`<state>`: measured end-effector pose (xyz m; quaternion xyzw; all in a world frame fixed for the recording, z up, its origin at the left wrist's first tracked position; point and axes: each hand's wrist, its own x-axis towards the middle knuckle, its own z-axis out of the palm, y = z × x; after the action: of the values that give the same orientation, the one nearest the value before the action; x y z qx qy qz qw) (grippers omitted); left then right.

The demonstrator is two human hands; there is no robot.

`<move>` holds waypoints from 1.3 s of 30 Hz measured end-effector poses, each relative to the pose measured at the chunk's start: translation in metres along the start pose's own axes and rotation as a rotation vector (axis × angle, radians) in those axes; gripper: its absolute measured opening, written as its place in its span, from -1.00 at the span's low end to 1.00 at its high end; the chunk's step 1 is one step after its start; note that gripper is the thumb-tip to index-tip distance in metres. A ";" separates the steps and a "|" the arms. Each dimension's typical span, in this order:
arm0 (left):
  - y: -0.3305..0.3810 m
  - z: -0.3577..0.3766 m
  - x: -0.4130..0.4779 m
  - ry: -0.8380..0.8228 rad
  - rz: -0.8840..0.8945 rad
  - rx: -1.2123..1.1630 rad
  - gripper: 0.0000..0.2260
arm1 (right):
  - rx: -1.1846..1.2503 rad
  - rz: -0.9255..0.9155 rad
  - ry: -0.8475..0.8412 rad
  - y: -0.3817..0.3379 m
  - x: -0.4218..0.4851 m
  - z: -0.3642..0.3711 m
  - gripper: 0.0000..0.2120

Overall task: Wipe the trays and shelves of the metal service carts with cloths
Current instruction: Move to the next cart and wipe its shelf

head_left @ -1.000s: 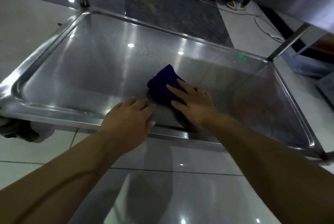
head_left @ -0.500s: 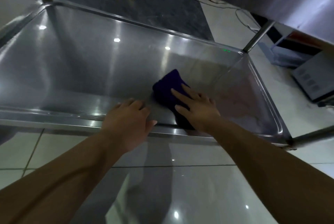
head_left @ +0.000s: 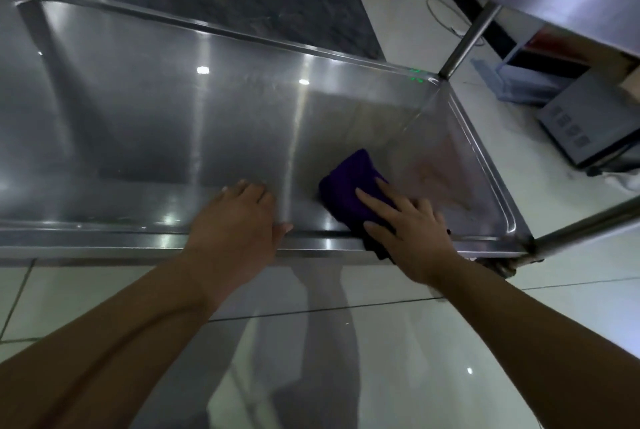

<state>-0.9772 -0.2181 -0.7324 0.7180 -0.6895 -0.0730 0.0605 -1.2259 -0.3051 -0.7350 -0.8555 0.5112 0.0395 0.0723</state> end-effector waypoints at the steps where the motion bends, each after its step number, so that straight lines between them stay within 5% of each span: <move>1: 0.002 -0.001 0.003 -0.004 -0.005 -0.038 -0.57 | -0.009 0.080 0.007 0.016 0.001 -0.003 -0.55; 5: 0.011 -0.003 0.008 -0.027 0.027 0.025 -0.53 | 0.088 0.658 -0.021 0.058 0.027 -0.014 -0.52; 7: 0.016 -0.001 0.011 -0.040 0.005 0.079 -0.55 | 0.149 0.779 -0.049 0.046 0.051 -0.016 -0.50; 12: 0.025 0.003 0.014 -0.026 -0.055 0.122 -0.59 | 0.032 0.279 -0.032 -0.006 0.081 -0.005 -0.51; 16: 0.021 0.003 0.015 -0.055 -0.044 0.101 -0.57 | 0.004 0.006 0.010 0.035 0.061 -0.002 -0.51; 22: 0.024 0.003 0.019 -0.068 -0.066 0.103 -0.56 | 0.110 0.621 0.007 0.108 0.092 -0.020 -0.49; 25: 0.027 0.006 0.020 -0.098 -0.059 0.089 -0.54 | 0.175 0.674 0.033 0.063 0.124 -0.020 -0.49; 29: 0.032 0.003 0.022 -0.149 -0.109 0.114 -0.50 | 0.035 0.208 0.063 0.005 0.115 -0.005 -0.52; 32: 0.043 -0.002 0.023 -0.189 -0.151 0.139 -0.46 | 0.020 -0.065 0.050 0.037 0.076 -0.002 -0.53; 34: 0.052 -0.004 0.025 -0.185 -0.148 0.156 -0.43 | 0.021 0.108 0.040 0.088 0.056 -0.004 -0.52; 37: 0.070 -0.001 0.032 -0.145 -0.059 0.100 -0.43 | 0.087 0.648 -0.015 0.137 0.035 -0.011 -0.50; 39: 0.087 0.004 0.035 -0.144 0.023 0.013 -0.44 | 0.111 0.738 -0.016 0.126 0.028 -0.010 -0.49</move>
<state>-1.0619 -0.2570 -0.7206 0.7033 -0.7008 -0.1192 0.0068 -1.3238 -0.3896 -0.7400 -0.6082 0.7859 0.0418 0.1037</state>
